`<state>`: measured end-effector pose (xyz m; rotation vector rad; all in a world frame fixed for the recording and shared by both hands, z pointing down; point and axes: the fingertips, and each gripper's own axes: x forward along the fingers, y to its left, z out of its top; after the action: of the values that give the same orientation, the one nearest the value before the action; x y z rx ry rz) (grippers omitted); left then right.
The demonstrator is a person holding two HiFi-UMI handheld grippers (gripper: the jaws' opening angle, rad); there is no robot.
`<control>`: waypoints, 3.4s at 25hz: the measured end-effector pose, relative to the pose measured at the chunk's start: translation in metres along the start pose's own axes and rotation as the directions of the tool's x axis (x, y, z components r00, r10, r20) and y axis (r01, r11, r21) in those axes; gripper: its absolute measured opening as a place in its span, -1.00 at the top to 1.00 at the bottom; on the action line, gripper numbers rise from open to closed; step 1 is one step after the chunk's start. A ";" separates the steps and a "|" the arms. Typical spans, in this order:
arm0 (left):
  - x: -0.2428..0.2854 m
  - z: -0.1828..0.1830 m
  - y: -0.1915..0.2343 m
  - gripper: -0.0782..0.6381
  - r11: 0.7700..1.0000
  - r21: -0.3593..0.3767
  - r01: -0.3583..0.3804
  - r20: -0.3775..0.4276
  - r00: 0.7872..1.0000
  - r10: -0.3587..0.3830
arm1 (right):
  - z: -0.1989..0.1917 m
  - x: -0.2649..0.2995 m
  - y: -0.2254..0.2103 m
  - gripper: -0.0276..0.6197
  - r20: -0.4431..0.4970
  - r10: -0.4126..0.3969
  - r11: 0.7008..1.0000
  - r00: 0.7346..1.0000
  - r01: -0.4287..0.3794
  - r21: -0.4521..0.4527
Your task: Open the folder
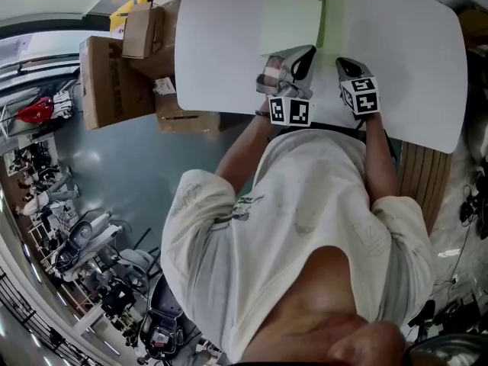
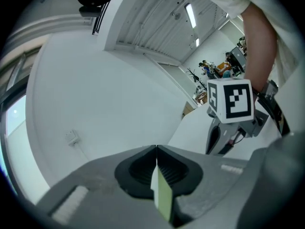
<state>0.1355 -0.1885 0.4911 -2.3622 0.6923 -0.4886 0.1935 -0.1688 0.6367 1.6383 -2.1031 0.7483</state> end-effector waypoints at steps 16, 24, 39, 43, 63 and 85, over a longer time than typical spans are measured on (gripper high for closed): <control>-0.034 -0.013 0.066 0.77 0.968 -0.152 -0.199 -0.035 0.980 0.196 | 0.034 0.011 0.036 0.91 0.006 -0.036 0.981 0.999 0.036 -0.188; -0.050 -0.019 0.095 0.77 0.921 -0.244 -0.304 -0.077 0.953 0.294 | 0.047 0.019 0.060 0.91 0.013 0.016 0.976 1.000 -0.013 -0.218; -0.089 -0.058 0.146 0.77 0.826 -0.323 -0.462 -0.180 0.887 0.426 | 0.048 0.051 0.100 0.91 -0.023 0.053 0.967 0.998 -0.057 -0.249; -0.098 -0.069 0.157 0.77 0.804 -0.345 -0.484 -0.205 0.875 0.439 | 0.050 0.059 0.112 0.91 -0.029 0.064 0.963 0.998 -0.069 -0.259; -0.127 -0.130 0.193 0.77 0.748 -0.344 -0.568 -0.307 0.821 0.482 | 0.050 0.087 0.127 0.91 -0.081 0.008 0.955 0.997 -0.032 -0.293; -0.143 -0.244 0.225 0.64 0.688 -0.182 -0.702 -0.533 0.659 0.531 | 0.049 0.088 0.124 0.91 -0.095 -0.020 0.942 0.995 -0.013 -0.336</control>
<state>-0.1786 -0.3674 0.5008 -2.1235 1.9035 -0.6148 0.0526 -0.2438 0.6273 1.3916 -2.0258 0.4258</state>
